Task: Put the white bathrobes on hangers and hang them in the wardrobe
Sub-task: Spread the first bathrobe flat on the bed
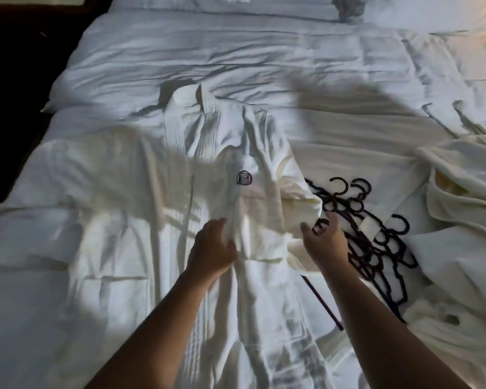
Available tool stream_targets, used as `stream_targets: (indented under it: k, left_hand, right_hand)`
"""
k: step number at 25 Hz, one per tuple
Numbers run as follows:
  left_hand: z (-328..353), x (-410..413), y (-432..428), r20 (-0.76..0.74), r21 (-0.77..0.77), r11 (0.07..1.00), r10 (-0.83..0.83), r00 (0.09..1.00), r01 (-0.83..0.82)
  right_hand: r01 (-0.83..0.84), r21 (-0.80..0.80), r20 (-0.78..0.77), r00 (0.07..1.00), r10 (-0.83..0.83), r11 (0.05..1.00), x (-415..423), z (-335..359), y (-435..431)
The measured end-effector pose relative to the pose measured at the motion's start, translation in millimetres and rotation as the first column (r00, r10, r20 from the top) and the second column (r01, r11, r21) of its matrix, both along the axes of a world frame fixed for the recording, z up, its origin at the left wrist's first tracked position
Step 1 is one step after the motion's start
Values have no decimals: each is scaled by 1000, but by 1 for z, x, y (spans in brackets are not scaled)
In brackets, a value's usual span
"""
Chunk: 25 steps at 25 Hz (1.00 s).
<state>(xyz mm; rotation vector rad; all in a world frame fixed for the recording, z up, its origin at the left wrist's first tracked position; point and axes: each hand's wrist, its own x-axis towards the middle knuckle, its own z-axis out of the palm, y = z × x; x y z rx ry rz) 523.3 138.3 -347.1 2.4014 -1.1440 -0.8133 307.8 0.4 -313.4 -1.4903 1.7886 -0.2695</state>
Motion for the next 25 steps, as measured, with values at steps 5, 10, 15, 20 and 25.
stream_targets:
  k: [5, 10, 15, 20, 25]
  left_hand:
    - [-36, 45, -123, 141, 37, 998, -61, 988, 57]
    - [-67, 57, -147, 167, 315, 946, -137, 976, 79]
    - [-69, 57, -165, 163, 457, 885, -181, 970, 88]
    - [-67, 68, -179, 99, 522, 845, -194, 976, 115]
    - [-60, 70, -184, 67, 550, 825, -195, 979, 127]
  right_hand:
    - [-107, 186, -25, 993, 114, 977, 29, -11, -51]
    - [-372, -718, -144, 906, 398, 588, 4, 54, -138]
    - [-696, -682, -658, 718, 228, 223, -63, 52, -226]
    - [-629, 491, -654, 190, 732, 602, -86, -4, -212]
    - [-378, -192, -504, 830, 240, 906, -52, -26, -254]
